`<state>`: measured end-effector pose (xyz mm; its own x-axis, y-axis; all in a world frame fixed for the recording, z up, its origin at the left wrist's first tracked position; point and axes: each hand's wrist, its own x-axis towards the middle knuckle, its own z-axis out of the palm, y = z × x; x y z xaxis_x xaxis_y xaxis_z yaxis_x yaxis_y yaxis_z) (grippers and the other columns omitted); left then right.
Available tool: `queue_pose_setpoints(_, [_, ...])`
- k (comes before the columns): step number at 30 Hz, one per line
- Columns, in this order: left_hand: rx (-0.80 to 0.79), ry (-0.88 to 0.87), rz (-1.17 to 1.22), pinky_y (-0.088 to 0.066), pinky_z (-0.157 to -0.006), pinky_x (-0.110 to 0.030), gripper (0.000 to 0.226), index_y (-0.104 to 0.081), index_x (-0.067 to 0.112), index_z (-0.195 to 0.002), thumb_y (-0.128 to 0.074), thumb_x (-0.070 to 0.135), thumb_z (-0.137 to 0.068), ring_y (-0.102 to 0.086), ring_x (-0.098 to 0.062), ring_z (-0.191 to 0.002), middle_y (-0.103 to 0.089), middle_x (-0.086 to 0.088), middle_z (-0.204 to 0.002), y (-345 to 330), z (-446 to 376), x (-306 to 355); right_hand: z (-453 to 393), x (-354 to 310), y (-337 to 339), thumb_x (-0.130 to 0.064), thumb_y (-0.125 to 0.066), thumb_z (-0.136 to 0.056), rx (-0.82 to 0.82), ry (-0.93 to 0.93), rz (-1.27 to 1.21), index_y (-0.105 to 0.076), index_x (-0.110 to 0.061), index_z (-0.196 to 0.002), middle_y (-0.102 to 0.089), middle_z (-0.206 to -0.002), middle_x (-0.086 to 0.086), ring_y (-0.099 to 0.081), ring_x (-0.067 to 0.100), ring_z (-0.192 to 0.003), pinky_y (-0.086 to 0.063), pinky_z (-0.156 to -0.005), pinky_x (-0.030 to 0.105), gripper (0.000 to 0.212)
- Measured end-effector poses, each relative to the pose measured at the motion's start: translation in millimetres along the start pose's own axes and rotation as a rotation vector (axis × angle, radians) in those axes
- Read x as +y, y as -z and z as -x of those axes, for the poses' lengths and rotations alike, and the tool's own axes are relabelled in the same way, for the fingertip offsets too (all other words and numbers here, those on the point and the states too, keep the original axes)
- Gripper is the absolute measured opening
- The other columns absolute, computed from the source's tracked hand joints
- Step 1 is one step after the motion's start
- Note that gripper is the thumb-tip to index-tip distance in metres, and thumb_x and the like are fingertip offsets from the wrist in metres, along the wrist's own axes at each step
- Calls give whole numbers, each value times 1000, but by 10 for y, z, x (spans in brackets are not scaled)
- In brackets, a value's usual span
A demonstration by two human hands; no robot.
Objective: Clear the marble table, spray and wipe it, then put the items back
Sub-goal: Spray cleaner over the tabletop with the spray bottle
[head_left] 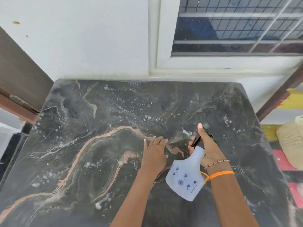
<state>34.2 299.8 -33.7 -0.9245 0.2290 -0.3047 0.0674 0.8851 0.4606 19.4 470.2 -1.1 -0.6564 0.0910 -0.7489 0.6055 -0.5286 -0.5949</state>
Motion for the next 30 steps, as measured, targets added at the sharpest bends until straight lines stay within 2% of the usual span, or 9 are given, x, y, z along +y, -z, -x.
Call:
queue_pose_setpoints(3, [-37, -16, -43, 2, -116, -47, 64, -27, 24, -145, -56, 16, -88, -10, -18, -145, -24, 5, -154, -125, -54, 248, -17, -134, 291, -47, -64, -72, -113, -13, -130, -60, -12, -66, -62, -58, 4, -62, 19, -60, -56, -56, 31, 36])
queue_pose_setpoints(6, [-68, -5, -148, 2, -116, -49, 68, -26, 26, -145, -60, 24, -86, -11, -18, -145, -22, 6, -153, -266, -106, 466, -74, -293, 637, -45, -57, -82, -111, 29, -163, -59, -12, -71, -66, -66, 5, -65, 21, -79, -54, -64, 36, 35])
queue_pose_setpoints(11, [-107, 55, -285, 0, -116, -48, 82, -23, 26, -143, -72, 35, -77, -8, -20, -145, -16, 5, -154, -405, -148, 595, -181, -553, 1013, -48, -55, -85, -5, 25, -258, -55, -12, -64, -57, -56, 2, -58, 16, -61, -54, -49, 21, 42])
queue_pose_setpoints(14, [-100, 55, -337, -3, -116, -48, 83, -22, 26, -140, -73, 35, -75, -9, -20, -145, -17, 6, -152, -430, -164, 616, -241, -595, 1135, -47, -60, -84, 120, 48, -269, -54, -14, -59, -53, -45, -2, -53, 12, -42, -48, -42, 17, 41])
queue_pose_setpoints(16, [-83, 53, -345, -5, -116, -48, 81, -25, 26, -137, -75, 35, -74, -13, -19, -144, -21, 7, -149, -447, -173, 636, -249, -594, 1224, -45, -61, -84, 127, 32, -312, -55, -15, -57, -53, -42, -2, -53, 12, -38, -47, -41, 16, 41])
queue_pose_setpoints(20, [-44, 34, -345, -10, -116, -48, 77, -31, 27, -132, -77, 35, -70, -23, -19, -138, -30, 8, -141, -449, -192, 646, -203, -511, 1237, -44, -61, -83, 17, -11, -346, -59, -11, -52, -57, -50, 2, -59, 16, -49, -52, -44, 19, 45])
queue_pose_setpoints(24, [-13, -5, -259, -2, -116, -49, 78, -27, 27, -139, -71, 38, -76, -20, -16, -141, -23, 7, -149, -450, -145, 567, -48, -349, 978, -42, -67, -68, -128, -35, -330, -63, -9, -52, -60, -53, 3, -61, 15, -52, -56, -53, 24, 37])
queue_pose_setpoints(27, [31, -7, -121, 3, -115, -50, 79, -22, 28, -144, -67, 36, -80, -18, -16, -142, -17, 8, -153, -425, 2, 417, 105, -172, 680, -44, -67, -65, -230, -70, -158, -63, -13, -54, -60, -55, 3, -62, 14, -55, -57, -56, 25, 34])
queue_pose_setpoints(30, [86, 28, -56, 5, -115, -49, 81, -19, 27, -145, -67, 35, -80, -11, -16, -145, -16, 7, -154, -341, 308, 128, 257, 104, 281, -40, -67, -72, -284, -76, 47, -59, -15, -57, -57, -57, 1, -59, 13, -58, -57, -57, 25, 31])
